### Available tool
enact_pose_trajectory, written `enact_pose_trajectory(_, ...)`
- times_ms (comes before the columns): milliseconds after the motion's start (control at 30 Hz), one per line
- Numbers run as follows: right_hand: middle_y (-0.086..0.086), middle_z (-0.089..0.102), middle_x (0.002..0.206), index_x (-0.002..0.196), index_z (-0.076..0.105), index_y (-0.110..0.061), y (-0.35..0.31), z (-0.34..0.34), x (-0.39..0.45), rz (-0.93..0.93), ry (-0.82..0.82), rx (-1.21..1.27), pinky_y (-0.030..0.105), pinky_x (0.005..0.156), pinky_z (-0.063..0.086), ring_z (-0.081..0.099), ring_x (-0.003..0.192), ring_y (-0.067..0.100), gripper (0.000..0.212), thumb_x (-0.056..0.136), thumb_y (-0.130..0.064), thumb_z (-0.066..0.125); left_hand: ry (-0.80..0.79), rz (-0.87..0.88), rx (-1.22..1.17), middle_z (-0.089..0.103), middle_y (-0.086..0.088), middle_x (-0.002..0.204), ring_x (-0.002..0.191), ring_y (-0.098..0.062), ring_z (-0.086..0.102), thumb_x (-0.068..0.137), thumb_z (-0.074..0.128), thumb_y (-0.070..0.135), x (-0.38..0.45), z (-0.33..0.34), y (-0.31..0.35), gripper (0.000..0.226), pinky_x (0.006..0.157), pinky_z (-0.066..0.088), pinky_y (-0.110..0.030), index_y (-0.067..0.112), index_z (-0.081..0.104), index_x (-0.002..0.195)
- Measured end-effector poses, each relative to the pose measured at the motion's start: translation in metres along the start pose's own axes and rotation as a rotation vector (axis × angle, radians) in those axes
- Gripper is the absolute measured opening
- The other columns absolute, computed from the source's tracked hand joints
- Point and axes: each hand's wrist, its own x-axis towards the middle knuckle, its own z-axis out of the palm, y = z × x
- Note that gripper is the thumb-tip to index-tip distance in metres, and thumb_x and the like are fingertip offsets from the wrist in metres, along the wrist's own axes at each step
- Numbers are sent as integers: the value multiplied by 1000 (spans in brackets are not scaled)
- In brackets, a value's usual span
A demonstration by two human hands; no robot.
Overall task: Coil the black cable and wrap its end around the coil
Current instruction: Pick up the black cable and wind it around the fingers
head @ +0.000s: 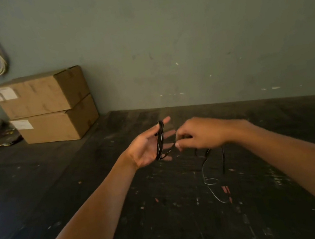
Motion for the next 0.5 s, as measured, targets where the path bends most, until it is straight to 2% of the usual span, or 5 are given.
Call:
enact_pose_trajectory(133,-13,58,71,85,62,-30,3,-34,1,-20,58,-126,21,58,37,51,60,3,10,93,-36,61,-39,-95,-8,50,-5,144,143,-44,27,89,51,41,0,5,-13,35,107,15,-77,41,67,121)
enact_pose_trajectory(300,-4,70,83,91,72,-24,21,-58,9,1,220,-246,35,69,49,62,77,15,20,84,-43,69,-213,-164,12,47,-6,150,142,-43,30,91,51,41,-3,18,-15,42,107,17,-76,41,58,132)
enact_pose_trajectory(400,-8,65,75,92,71,-22,33,-57,10,0,269,-205,34,64,44,56,68,9,20,86,-41,68,-276,-156,-36,49,-8,148,139,-44,35,90,51,39,-7,26,-11,45,107,19,-76,39,56,135)
enact_pose_trajectory(500,-6,63,74,96,71,-19,44,-48,12,4,302,-109,31,59,36,48,59,3,22,89,-39,64,-334,-150,-87,42,-12,153,140,-46,33,93,50,38,-13,30,-10,49,107,17,-77,37,48,142)
